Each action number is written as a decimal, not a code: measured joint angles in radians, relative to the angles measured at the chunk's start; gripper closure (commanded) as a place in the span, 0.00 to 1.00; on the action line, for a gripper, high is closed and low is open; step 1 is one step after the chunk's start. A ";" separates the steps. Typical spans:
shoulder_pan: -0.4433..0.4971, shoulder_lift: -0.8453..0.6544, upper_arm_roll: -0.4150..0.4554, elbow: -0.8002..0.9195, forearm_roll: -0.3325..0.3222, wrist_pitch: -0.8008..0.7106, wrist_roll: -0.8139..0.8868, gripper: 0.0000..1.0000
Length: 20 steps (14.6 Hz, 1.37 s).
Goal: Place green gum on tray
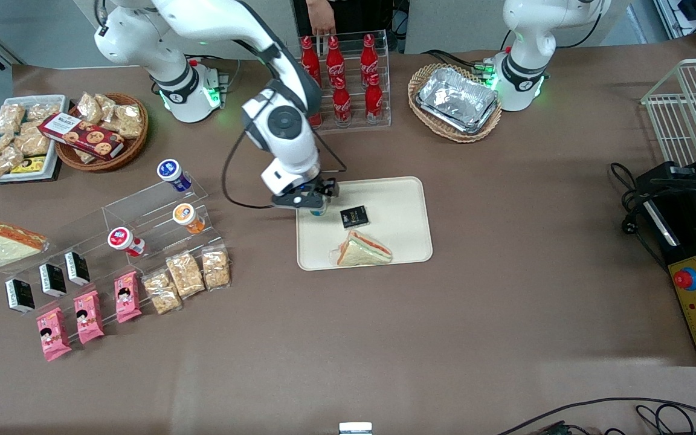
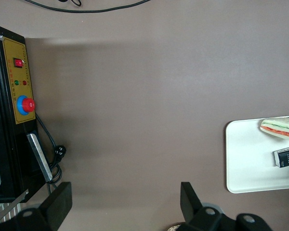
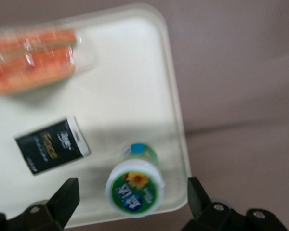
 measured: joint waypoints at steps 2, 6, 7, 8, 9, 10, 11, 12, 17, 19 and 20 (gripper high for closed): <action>-0.051 -0.080 -0.031 0.061 -0.008 -0.157 -0.086 0.00; -0.245 -0.179 -0.041 0.228 -0.028 -0.477 -0.310 0.00; -0.298 -0.187 -0.042 0.272 -0.030 -0.535 -0.376 0.00; -0.348 -0.193 -0.042 0.308 -0.031 -0.574 -0.451 0.00; -0.396 -0.199 -0.043 0.336 -0.039 -0.600 -0.537 0.00; -0.442 -0.207 -0.043 0.355 -0.062 -0.619 -0.618 0.00; -0.484 -0.217 -0.042 0.367 -0.092 -0.630 -0.691 0.00; -0.529 -0.231 -0.041 0.373 -0.115 -0.634 -0.763 0.00; -0.704 -0.275 -0.042 0.420 -0.129 -0.655 -0.960 0.00; -0.745 -0.279 -0.039 0.430 -0.129 -0.697 -0.961 0.00; -0.763 -0.283 -0.040 0.431 -0.129 -0.717 -0.961 0.00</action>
